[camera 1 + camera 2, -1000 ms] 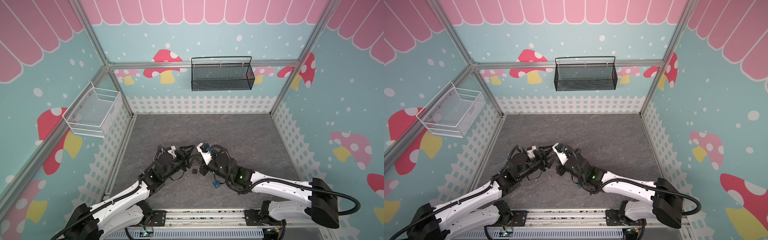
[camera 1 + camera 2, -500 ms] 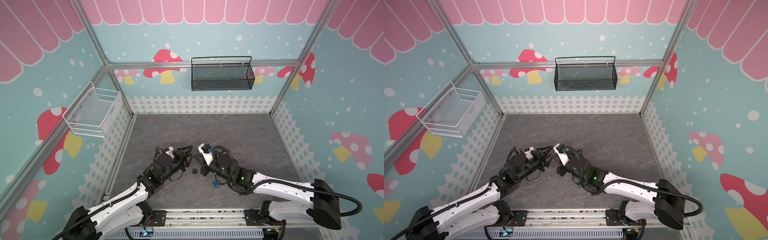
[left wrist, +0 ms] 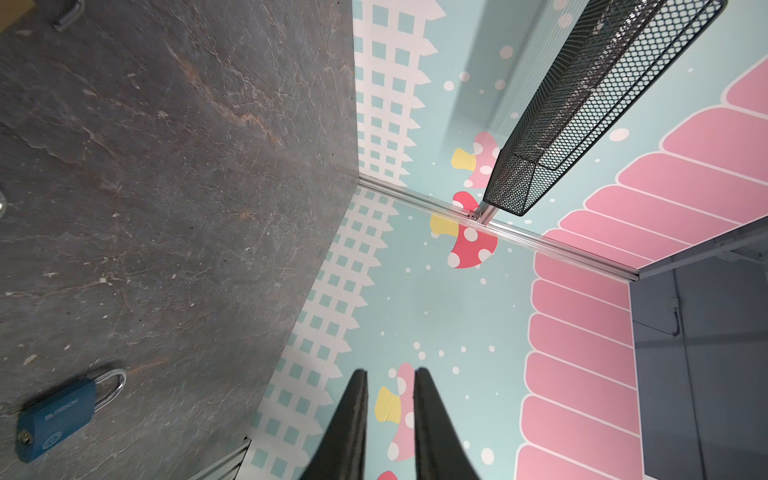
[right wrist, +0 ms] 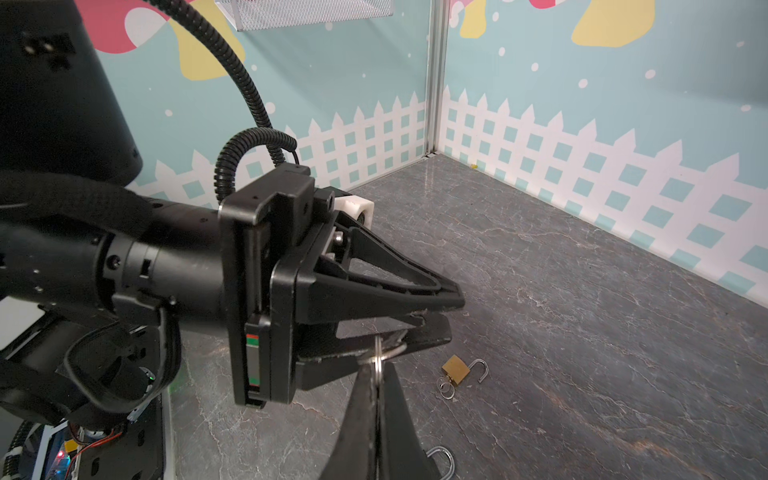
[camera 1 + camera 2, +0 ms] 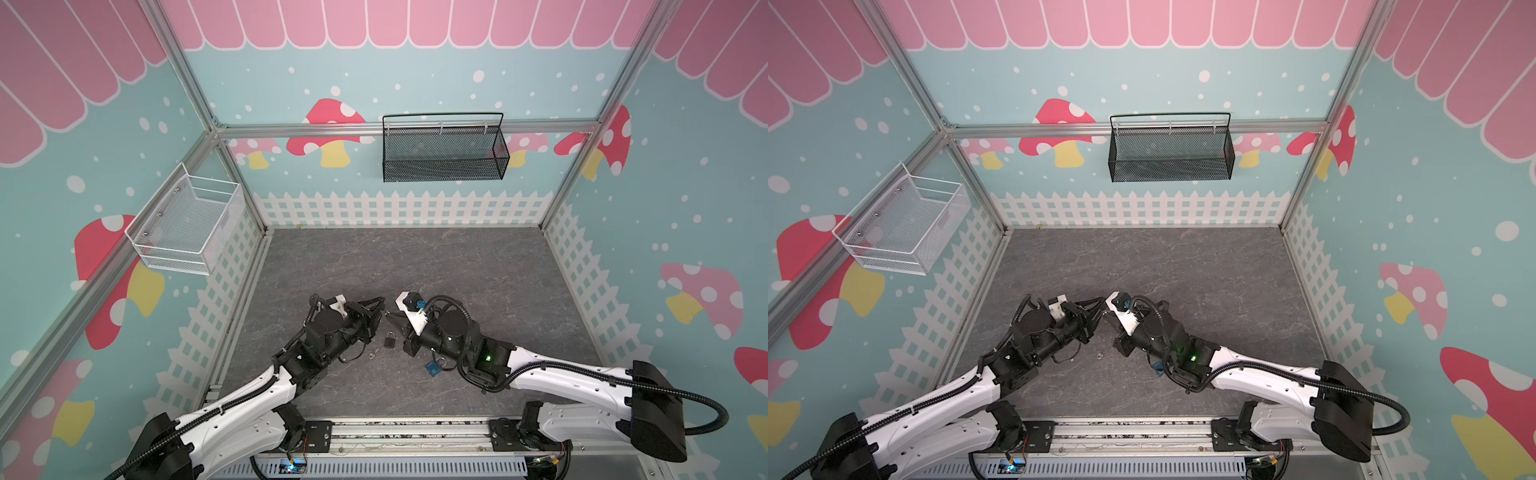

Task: Unlock with the key
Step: 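Lift the silver key up off the table with the right gripper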

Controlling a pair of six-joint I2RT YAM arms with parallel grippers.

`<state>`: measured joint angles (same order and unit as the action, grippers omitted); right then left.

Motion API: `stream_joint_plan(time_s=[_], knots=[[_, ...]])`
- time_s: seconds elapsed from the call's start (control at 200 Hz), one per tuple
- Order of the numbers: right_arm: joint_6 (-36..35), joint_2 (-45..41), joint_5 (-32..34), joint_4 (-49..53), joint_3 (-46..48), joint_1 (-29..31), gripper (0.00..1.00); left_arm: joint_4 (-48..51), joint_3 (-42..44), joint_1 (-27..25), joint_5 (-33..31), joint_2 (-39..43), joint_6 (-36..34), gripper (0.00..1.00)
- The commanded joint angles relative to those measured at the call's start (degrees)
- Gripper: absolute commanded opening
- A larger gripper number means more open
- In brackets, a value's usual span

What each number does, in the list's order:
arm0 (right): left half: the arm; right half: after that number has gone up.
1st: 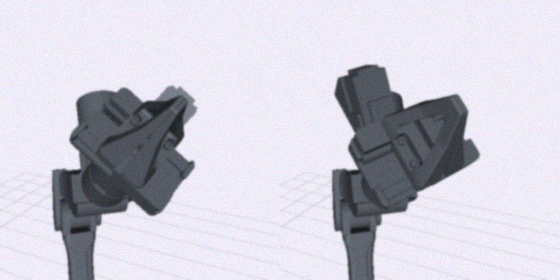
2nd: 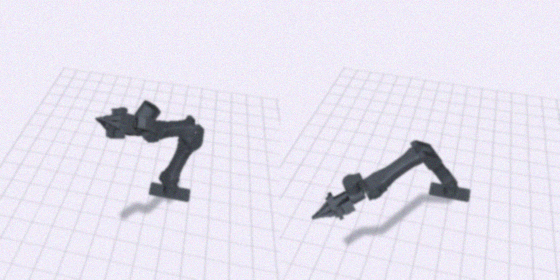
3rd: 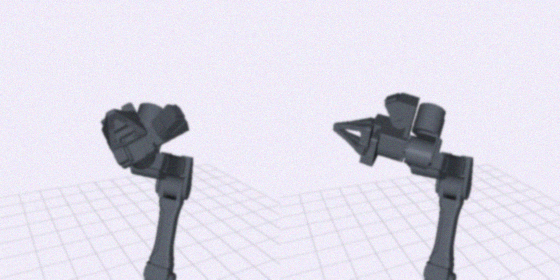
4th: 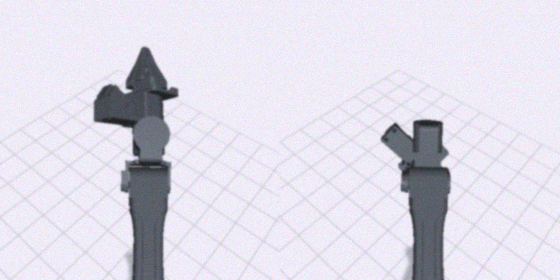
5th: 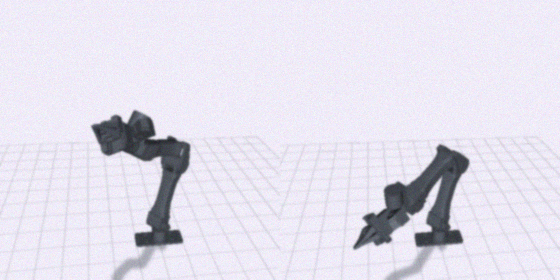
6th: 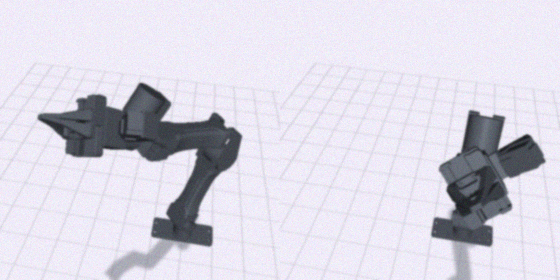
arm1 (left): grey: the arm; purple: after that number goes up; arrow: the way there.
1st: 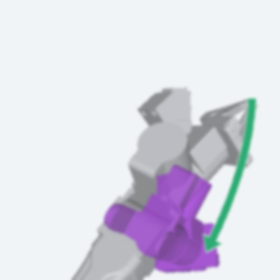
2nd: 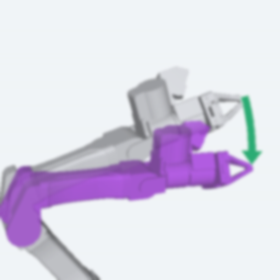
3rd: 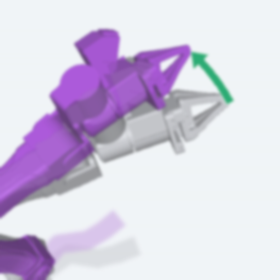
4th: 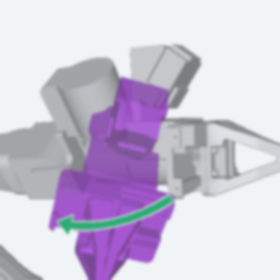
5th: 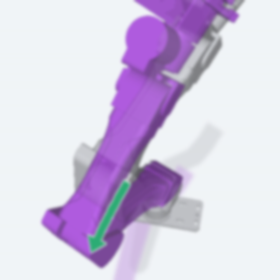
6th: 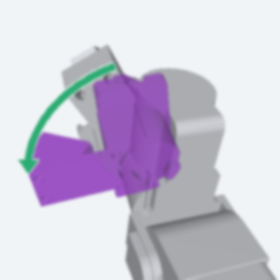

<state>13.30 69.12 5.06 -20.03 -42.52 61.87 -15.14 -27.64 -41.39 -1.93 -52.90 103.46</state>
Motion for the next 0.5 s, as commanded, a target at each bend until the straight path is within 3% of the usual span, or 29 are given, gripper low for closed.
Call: stream_joint_plan(time_s=[0.0, 0.495], knots=[[-1.70, -0.83, -0.81, -1.36, 0.33, -0.32, 0.00, 0.69, -0.34, -0.10, -0.55, 0.60, 0.45, 0.17], [-1.77, -0.76, 2.15, 1.18, -0.68, -0.39, 0.00, 2.96, -0.97, 0.07, -1.61, 0.88, -1.13, 0.00]])
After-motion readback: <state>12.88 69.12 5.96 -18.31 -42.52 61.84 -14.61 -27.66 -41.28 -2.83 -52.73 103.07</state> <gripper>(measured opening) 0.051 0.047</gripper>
